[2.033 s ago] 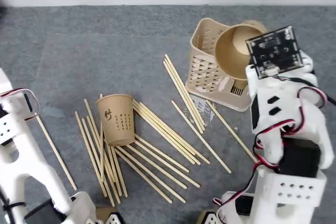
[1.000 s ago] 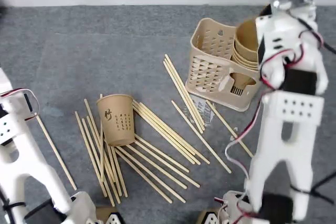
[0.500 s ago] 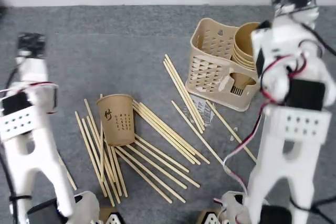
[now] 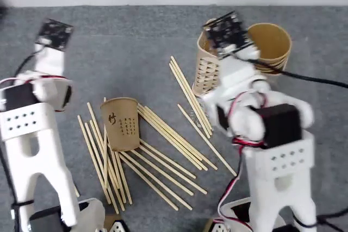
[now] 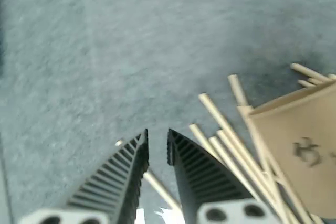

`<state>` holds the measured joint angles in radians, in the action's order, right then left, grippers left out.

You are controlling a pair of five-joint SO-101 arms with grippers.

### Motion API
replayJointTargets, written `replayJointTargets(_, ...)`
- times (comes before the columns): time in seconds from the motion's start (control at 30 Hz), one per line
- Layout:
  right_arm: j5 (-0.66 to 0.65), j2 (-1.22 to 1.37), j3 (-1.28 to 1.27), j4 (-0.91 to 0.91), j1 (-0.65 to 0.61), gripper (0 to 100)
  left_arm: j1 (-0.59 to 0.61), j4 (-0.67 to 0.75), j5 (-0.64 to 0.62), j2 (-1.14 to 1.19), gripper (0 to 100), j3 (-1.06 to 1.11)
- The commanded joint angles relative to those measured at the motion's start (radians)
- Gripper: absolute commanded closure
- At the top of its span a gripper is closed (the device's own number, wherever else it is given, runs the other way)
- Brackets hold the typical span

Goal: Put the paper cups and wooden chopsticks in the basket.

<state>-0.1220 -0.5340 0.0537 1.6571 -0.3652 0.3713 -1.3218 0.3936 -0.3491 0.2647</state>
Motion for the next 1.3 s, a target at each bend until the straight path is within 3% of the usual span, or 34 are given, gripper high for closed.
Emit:
replayJointTargets(0.0, 0.138, 0.065, -0.06, -0.051, -0.125, 80.1, 0.095, -0.003, -0.054, -0.035, 93, -0.059)
replayJointTargets(0.13, 0.252, 0.182, -0.107, -0.166, -0.265, 75.7, 0.195, -0.003, -0.095, -0.028, 93, -0.059)
replayJointTargets(0.3, 0.371, 0.334, -0.107, -0.246, -0.409, 55.2, 0.285, -0.003, -0.095, -0.028, 93, -0.054)
replayJointTargets(0.4, 0.41, 0.407, -0.107, -0.298, -0.481, 48.6, 0.327, -0.003, -0.095, -0.028, 93, -0.054)
replayJointTargets(0.73, 0.453, 0.579, -0.107, -0.532, -0.601, 48.2, 0.394, 0.051, -0.095, -0.028, 93, 0.01)
replayJointTargets(0.9, 0.471, 0.673, -0.107, -0.618, -0.611, 48.2, 0.396, 0.16, -0.095, -0.028, 93, 0.114)
replayJointTargets(1.27, 0.473, 0.88, -0.107, -0.69, -0.611, 52.0, 0.396, 0.18, -0.095, -0.029, 93, 0.147)
